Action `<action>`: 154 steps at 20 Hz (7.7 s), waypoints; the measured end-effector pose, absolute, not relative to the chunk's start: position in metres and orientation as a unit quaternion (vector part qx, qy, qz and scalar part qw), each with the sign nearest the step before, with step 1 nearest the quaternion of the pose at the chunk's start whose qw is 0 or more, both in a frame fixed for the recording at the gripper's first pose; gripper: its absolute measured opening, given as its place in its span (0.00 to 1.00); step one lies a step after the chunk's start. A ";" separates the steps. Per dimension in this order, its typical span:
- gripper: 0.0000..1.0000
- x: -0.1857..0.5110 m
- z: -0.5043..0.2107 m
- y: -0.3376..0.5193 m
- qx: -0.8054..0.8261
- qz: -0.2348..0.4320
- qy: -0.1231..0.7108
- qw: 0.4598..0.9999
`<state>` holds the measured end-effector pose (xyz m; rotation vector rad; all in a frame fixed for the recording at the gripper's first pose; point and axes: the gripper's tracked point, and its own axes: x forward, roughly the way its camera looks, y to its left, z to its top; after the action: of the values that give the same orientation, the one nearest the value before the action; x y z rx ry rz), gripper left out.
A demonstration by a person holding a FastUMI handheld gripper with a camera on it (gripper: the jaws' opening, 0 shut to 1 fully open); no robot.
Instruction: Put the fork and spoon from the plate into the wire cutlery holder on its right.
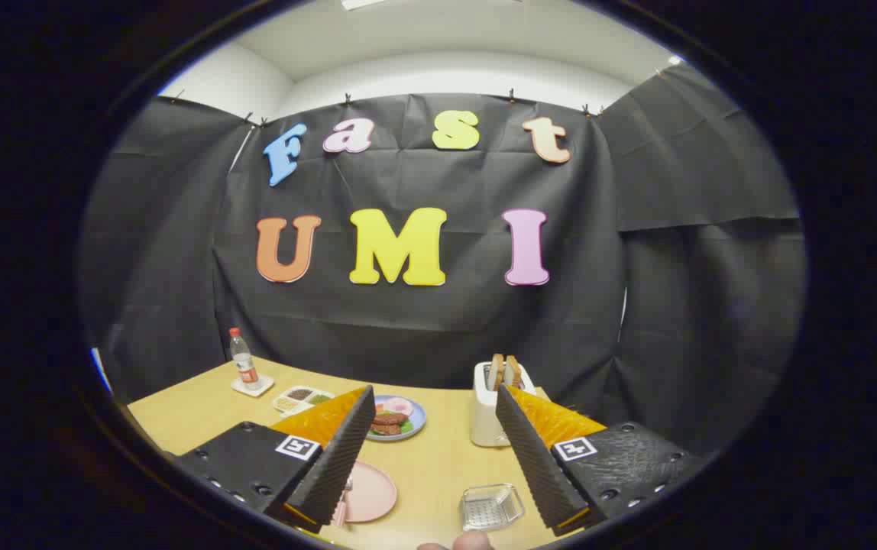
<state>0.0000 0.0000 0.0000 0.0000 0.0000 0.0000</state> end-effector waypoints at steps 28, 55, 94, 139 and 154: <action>0.95 -0.016 -0.125 0.069 -0.016 0.068 0.127 0.989; 0.09 -0.024 -0.292 0.118 -0.056 0.093 0.314 0.943; 0.01 -0.057 -0.168 -0.092 0.071 -0.003 0.570 0.818; 0.97 -0.051 -0.262 0.166 0.018 0.050 0.328 0.943; 0.49 -0.022 -0.323 0.191 -0.002 0.012 0.399 0.917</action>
<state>-0.0222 0.1915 -0.3232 -0.0033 0.8201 0.0247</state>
